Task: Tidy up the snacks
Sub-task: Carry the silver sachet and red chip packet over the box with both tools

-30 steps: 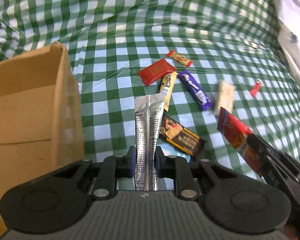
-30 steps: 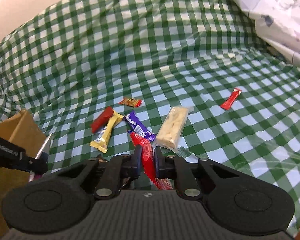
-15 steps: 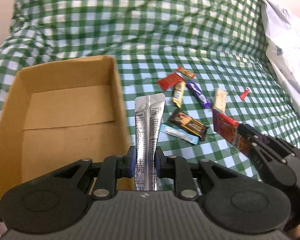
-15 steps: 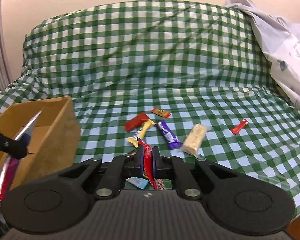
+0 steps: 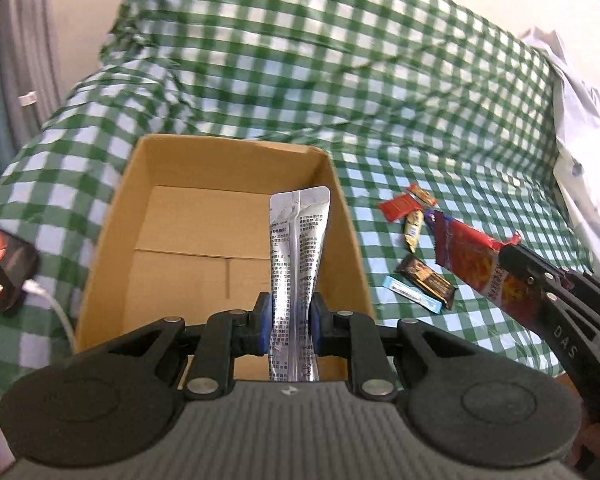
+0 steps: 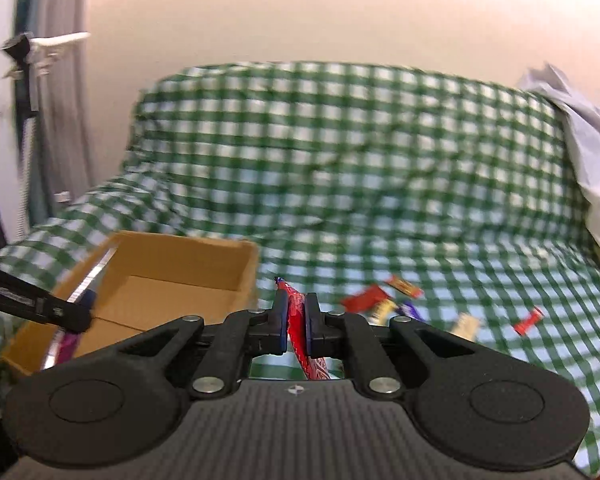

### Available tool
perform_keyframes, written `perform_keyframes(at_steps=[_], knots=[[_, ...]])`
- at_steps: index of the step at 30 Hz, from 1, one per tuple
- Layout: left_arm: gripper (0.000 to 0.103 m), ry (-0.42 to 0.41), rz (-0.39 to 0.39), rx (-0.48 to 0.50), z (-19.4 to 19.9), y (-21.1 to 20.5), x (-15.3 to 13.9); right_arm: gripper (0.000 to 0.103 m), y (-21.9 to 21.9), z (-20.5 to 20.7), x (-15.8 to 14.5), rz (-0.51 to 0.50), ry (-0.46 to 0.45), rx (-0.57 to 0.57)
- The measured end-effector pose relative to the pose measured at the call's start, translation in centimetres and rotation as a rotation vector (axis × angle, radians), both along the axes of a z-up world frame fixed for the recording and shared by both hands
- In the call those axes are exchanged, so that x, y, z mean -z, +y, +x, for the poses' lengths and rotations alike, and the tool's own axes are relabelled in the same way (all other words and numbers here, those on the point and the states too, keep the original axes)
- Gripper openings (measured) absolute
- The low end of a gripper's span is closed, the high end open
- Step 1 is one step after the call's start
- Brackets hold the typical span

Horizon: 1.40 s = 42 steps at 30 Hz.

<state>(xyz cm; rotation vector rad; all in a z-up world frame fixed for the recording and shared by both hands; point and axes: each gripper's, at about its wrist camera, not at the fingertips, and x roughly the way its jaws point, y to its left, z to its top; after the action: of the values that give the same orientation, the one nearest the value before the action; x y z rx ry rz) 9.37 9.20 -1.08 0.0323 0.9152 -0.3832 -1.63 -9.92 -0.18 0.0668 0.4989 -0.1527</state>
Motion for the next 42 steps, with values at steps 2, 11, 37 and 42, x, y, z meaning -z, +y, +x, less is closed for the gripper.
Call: perform_keyframes(at_steps=[2, 11, 37, 42], knots=[[0.021, -0.001, -0.011, -0.017, -0.1, 1.6, -0.2, 0.008, 2.0, 0.2, -0.6, -0.007, -0.001, -0.037], [0.021, -0.012, -0.038, -0.066, 0.0, 6.8, 0.0, 0.008, 9.0, 1.6, -0.5, -0.035, 0.028, -0.154], [0.021, 0.050, -0.039, -0.081, 2.2, 6.2, 3.0, 0.008, 10.5, 5.1, 2.1, -0.025, 0.093, -0.179], [0.021, 0.060, -0.031, -0.084, 2.8, 5.7, 3.7, 0.008, 10.3, 5.8, 2.8, -0.017, 0.103, -0.177]])
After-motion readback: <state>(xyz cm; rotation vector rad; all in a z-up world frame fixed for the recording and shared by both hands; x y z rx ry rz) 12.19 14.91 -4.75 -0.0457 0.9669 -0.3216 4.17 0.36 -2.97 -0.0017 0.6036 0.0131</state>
